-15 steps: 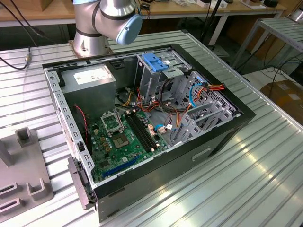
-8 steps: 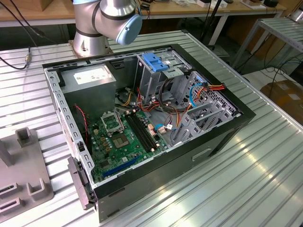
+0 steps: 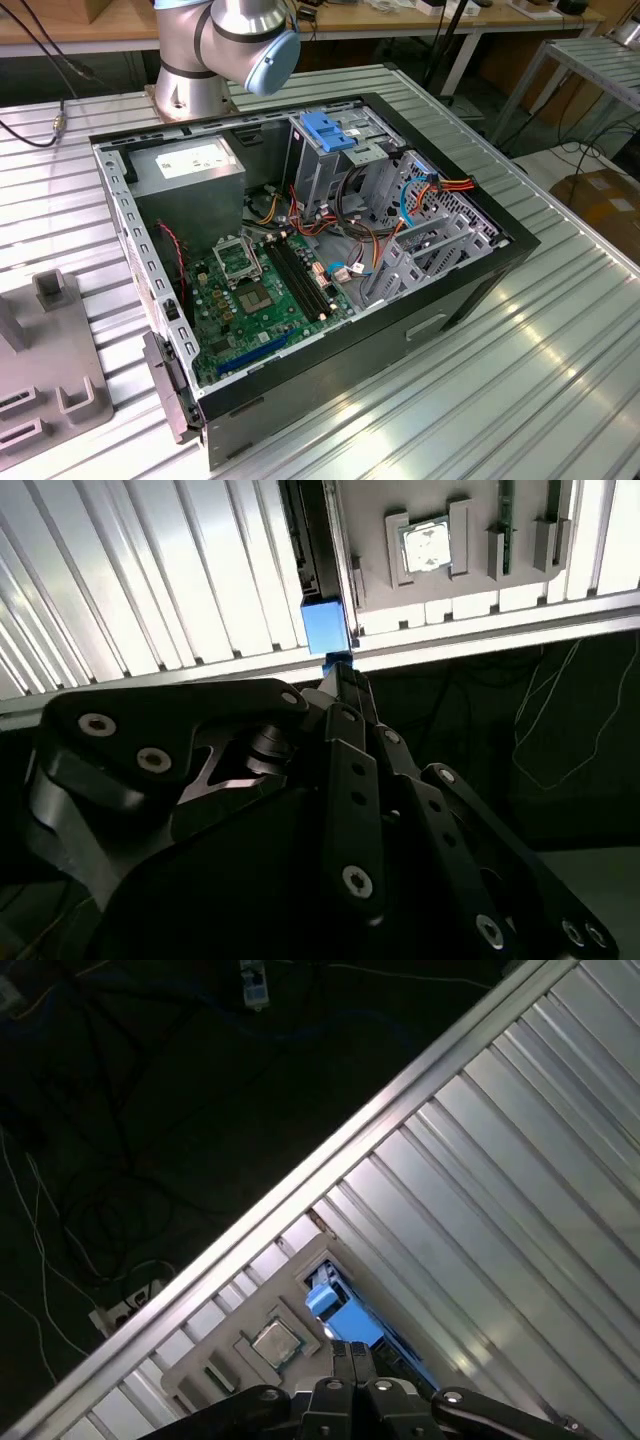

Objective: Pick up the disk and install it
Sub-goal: 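Pick up the disk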

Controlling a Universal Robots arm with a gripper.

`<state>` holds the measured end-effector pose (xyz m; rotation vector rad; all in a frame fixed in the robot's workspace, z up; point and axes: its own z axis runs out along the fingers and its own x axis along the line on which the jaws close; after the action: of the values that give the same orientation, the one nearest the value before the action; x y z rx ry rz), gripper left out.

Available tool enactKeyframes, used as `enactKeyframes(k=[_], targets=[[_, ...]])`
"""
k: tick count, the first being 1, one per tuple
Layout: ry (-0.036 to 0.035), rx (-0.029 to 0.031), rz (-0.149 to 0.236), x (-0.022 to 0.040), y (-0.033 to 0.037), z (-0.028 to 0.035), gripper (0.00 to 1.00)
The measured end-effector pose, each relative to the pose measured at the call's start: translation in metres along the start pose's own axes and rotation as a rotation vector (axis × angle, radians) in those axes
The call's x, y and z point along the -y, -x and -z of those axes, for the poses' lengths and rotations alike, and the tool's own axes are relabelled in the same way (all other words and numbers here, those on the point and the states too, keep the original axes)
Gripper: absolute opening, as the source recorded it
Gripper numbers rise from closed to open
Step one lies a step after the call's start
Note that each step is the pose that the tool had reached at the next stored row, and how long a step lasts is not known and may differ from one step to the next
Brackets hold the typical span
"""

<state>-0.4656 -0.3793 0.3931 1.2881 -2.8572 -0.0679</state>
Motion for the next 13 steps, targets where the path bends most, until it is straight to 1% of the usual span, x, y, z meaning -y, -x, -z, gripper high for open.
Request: enactKeyframes(k=[3,5,13], targets=[[0.0005,-0.0025,0.060,0.0000,0.0000,-0.0003,0.10],[0.0008,-0.0036,0.083,0.0003,0.0003,-0.0006,0.10],[0.0004,-0.0050,0.101,0.0030,0.0026,-0.0015,0.10]])
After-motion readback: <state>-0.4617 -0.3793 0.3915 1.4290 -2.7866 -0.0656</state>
